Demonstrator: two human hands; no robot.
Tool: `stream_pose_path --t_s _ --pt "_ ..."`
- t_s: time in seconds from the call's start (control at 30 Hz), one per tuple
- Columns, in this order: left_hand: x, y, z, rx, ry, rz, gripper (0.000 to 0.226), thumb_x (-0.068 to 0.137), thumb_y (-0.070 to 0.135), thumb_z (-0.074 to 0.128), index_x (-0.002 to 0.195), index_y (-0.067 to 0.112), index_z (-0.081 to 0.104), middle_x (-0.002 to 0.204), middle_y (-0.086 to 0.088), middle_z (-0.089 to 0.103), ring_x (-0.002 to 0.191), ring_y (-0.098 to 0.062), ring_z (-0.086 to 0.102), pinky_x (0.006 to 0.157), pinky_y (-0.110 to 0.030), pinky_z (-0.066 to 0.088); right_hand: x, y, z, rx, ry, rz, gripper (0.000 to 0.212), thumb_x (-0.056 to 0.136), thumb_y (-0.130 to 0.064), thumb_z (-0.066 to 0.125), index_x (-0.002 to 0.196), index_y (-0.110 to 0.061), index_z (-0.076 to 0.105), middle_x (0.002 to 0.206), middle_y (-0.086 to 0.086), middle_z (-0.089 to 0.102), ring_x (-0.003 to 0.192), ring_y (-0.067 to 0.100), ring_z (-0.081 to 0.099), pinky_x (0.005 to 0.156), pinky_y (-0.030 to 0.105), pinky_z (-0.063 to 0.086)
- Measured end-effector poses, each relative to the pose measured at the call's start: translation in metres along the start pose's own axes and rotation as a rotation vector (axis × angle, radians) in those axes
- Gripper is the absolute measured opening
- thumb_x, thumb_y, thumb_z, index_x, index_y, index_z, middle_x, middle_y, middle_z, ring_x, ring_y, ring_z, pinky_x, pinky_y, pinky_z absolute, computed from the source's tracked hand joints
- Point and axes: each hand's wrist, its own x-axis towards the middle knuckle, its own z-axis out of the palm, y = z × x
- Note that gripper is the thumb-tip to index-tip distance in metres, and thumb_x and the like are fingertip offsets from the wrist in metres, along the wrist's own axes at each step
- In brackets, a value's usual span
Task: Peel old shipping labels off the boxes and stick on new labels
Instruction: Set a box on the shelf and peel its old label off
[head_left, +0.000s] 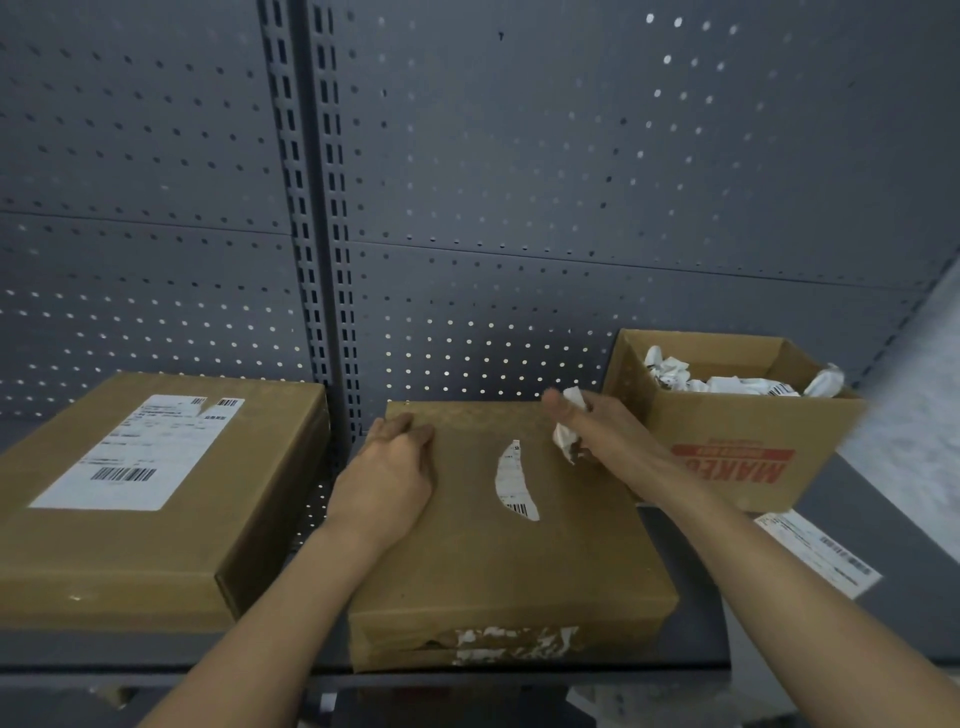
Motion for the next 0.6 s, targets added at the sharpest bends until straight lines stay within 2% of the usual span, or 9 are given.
stream_pose_path --t_s 0.07,0.1,0.2,0.23,0.33,0.37,0.47,0.53,0.6 --pt "0.001 0.001 -0.001 -0.001 -0.015 -0.008 0.045 0.101 0.011 0.036 0.144 0.022 0.048 0.158 -0.003 0.031 0.148 -0.026 0.024 0.115 -0.048 0.032 0.002 0.002 0.001 -0.008 0.049 0.004 0.07 0.08 -0.077 0.04 0.069 -0.01 0.053 0.063 0.005 0.057 0.055 0.007 0.054 0.071 0.024 0.043" --pt "0.001 0.001 -0.001 -0.004 -0.018 -0.01 0.046 0.101 0.01 0.037 0.144 0.021 0.048 0.156 -0.003 0.033 0.147 -0.026 0.025 0.115 -0.048 0.032 0.004 0.005 0.002 -0.011 0.084 0.001 0.065 0.087 -0.071 0.044 0.068 -0.009 0.052 0.062 0.005 0.054 0.054 0.009 0.053 0.069 0.027 0.044" --pt "0.002 0.006 -0.003 -0.033 -0.03 -0.031 0.048 0.097 0.007 0.038 0.142 0.019 0.05 0.154 -0.003 0.036 0.145 -0.026 0.026 0.115 -0.048 0.031 0.007 0.016 0.001 -0.083 0.136 -0.042 0.042 0.098 -0.038 0.054 0.08 0.0 0.055 0.075 0.006 0.058 0.066 0.012 0.055 0.06 0.022 0.045" --pt "0.003 0.008 -0.004 -0.045 -0.031 -0.049 0.047 0.096 0.007 0.039 0.14 0.018 0.051 0.153 -0.002 0.037 0.143 -0.026 0.028 0.114 -0.048 0.032 0.008 0.02 0.0 -0.127 0.134 -0.067 0.033 0.099 -0.034 0.054 0.087 -0.003 0.059 0.082 0.004 0.062 0.073 0.012 0.058 0.061 0.02 0.046" --pt "0.005 0.01 0.001 -0.059 -0.017 -0.075 0.043 0.092 0.012 0.041 0.132 0.017 0.055 0.143 -0.001 0.046 0.135 -0.028 0.037 0.108 -0.05 0.039 0.011 0.024 -0.001 -0.235 0.154 -0.125 0.017 0.098 -0.035 0.057 0.097 -0.018 0.06 0.094 -0.001 0.067 0.088 0.014 0.063 0.073 0.031 0.05" --pt "0.006 0.011 0.003 -0.055 -0.012 -0.082 0.041 0.091 0.016 0.041 0.13 0.017 0.055 0.138 0.0 0.048 0.133 -0.029 0.039 0.104 -0.051 0.042 0.011 0.023 -0.001 -0.25 0.16 -0.136 0.013 0.096 -0.034 0.06 0.102 -0.022 0.061 0.098 -0.005 0.066 0.092 0.014 0.062 0.074 0.029 0.049" --pt "0.004 0.013 0.01 -0.006 0.022 -0.1 0.035 0.095 0.025 0.039 0.126 0.017 0.052 0.135 0.0 0.048 0.128 -0.03 0.041 0.095 -0.052 0.047 0.012 0.021 0.003 -0.327 0.164 -0.182 0.03 0.093 -0.032 0.066 0.122 -0.025 0.063 0.104 -0.011 0.059 0.099 0.007 0.055 0.071 0.005 0.038" --pt "0.002 0.014 0.012 0.033 0.045 -0.088 0.036 0.097 0.028 0.039 0.129 0.017 0.05 0.14 0.0 0.046 0.128 -0.03 0.041 0.094 -0.05 0.047 0.012 0.02 0.007 -0.37 0.161 -0.19 0.032 0.088 -0.037 0.072 0.115 -0.021 0.067 0.097 -0.011 0.06 0.091 0.004 0.053 0.067 0.001 0.037" --pt "0.002 0.014 0.012 0.053 0.059 -0.082 0.036 0.098 0.028 0.039 0.13 0.016 0.049 0.141 -0.002 0.045 0.128 -0.031 0.041 0.094 -0.049 0.047 0.014 0.021 0.012 -0.401 0.137 -0.19 0.035 0.082 -0.043 0.076 0.11 -0.022 0.07 0.095 -0.012 0.06 0.089 0.004 0.053 0.067 0.003 0.037"
